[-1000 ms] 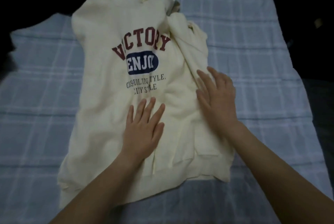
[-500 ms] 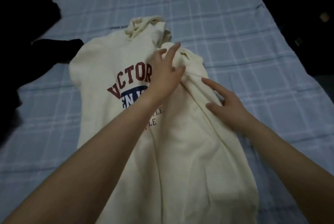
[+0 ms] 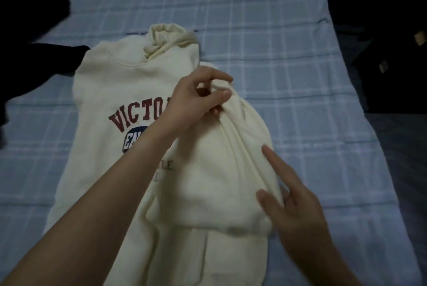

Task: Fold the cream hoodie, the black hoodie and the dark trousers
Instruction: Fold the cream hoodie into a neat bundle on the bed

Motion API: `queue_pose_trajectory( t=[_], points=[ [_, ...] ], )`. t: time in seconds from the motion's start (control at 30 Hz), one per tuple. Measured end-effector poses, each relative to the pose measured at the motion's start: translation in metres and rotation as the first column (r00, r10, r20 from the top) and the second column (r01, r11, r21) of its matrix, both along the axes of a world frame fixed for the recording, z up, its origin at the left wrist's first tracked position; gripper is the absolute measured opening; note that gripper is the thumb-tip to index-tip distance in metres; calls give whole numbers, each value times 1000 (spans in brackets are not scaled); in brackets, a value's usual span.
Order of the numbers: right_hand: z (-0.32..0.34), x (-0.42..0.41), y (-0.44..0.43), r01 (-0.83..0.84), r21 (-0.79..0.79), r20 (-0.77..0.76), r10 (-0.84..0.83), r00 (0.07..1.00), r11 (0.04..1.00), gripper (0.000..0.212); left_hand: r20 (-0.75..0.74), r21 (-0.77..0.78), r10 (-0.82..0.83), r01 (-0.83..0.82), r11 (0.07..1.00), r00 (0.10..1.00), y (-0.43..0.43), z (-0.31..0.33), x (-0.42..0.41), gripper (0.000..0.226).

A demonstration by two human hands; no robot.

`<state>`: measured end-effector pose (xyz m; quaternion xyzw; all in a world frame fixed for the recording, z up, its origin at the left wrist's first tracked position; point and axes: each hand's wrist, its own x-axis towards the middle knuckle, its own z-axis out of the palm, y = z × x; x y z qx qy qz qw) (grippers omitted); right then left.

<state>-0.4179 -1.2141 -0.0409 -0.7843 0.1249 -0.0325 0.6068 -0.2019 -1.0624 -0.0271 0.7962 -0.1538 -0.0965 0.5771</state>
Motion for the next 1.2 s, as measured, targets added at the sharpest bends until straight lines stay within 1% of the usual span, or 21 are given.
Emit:
queue_pose_trajectory(
  t=[0.03, 0.07, 0.1, 0.17, 0.2, 0.23, 0.3, 0.33, 0.43, 0.47, 0.53, 0.67, 0.8, 0.87, 0.97, 1.0, 1.03, 1.07, 1.13, 1.17, 1.2],
  points=[
    [-1, -17, 5, 0, -46, -19, 0, 1000, 999, 75, -30, -5, -41, 41, 999, 999, 3, -2, -11, 21],
    [-5, -29, 8, -25, -55, -82, 21, 996, 998, 77, -81, 24, -104, 106, 994, 991, 7, -7, -23, 24],
    [-10, -37, 10, -57, -10, -178, 54, 983, 998, 77, -130, 97, -172, 185, 978, 976, 12, -17, -32, 27],
    [-19, -33, 4, -52, 115, -331, 88, 939, 992, 72, -130, 260, -251, 278, 925, 959, 18, -38, -43, 32],
    [-22, -22, -5, -27, 136, -350, 73, 934, 990, 69, -125, 272, -239, 264, 925, 963, 19, -44, -44, 33],
    [-24, -3, -15, -23, 116, -339, 62, 939, 993, 61, -126, 254, -204, 230, 939, 971, 18, -43, -44, 31],
    [-30, 43, -31, -89, 4, -314, 86, 946, 996, 44, -106, 230, -109, 131, 964, 988, 16, -37, -42, 24],
    [-37, 64, -37, -103, -19, -304, 92, 948, 995, 41, -90, 233, -59, 79, 969, 994, 17, -35, -42, 21],
    [-50, 112, -31, -179, 48, -296, 185, 937, 983, 47, -87, 219, 34, -14, 976, 996, 19, -37, -50, 14],
    [-51, 121, -26, -226, 38, -286, 227, 931, 973, 51, -87, 212, 44, -24, 977, 995, 20, -39, -53, 15],
    [-54, 131, -19, -231, 56, -240, 238, 941, 971, 56, -66, 200, 45, -31, 979, 997, 24, -42, -57, 17],
    [-57, 120, -22, -114, 169, -170, 142, 975, 979, 50, -94, 123, 47, -35, 992, 994, 35, -46, -62, 35],
    [-32, 119, -25, 5, 189, -86, 12, 996, 982, 46, -177, 11, 121, -120, 993, 977, 34, -33, -64, 47],
    [0, 117, -33, 100, 145, 6, -102, 995, 984, 44, -207, -69, 131, -148, 987, 969, 24, -16, -61, 48],
    [43, 92, -53, 271, 18, 270, -266, 926, 962, 37, -160, -148, 142, -166, 975, 977, 2, 5, -53, 48],
    [47, 80, -59, 304, -39, 336, -274, 901, 952, 36, -145, -129, 151, -170, 977, 978, -7, 6, -51, 45],
    [40, 68, -67, 313, -97, 344, -264, 901, 945, 37, -131, -64, 156, -165, 984, 979, -16, 2, -48, 42],
    [28, 59, -75, 288, -146, 282, -239, 929, 946, 39, -115, 56, 141, -135, 989, 983, -26, -6, -46, 41],
    [-8, 46, -92, 153, -240, 7, -156, 988, 959, 46, -85, 334, 41, -10, 943, 996, -45, -23, -46, 46],
    [-22, 42, -100, 95, -256, -118, -128, 985, 962, 48, -54, 429, -19, 40, 902, 998, -52, -30, -47, 49],
    [-32, 38, -107, 86, -257, -178, -134, 975, 963, 48, -1, 496, -74, 65, 866, 997, -59, -35, -47, 51]
  ],
)
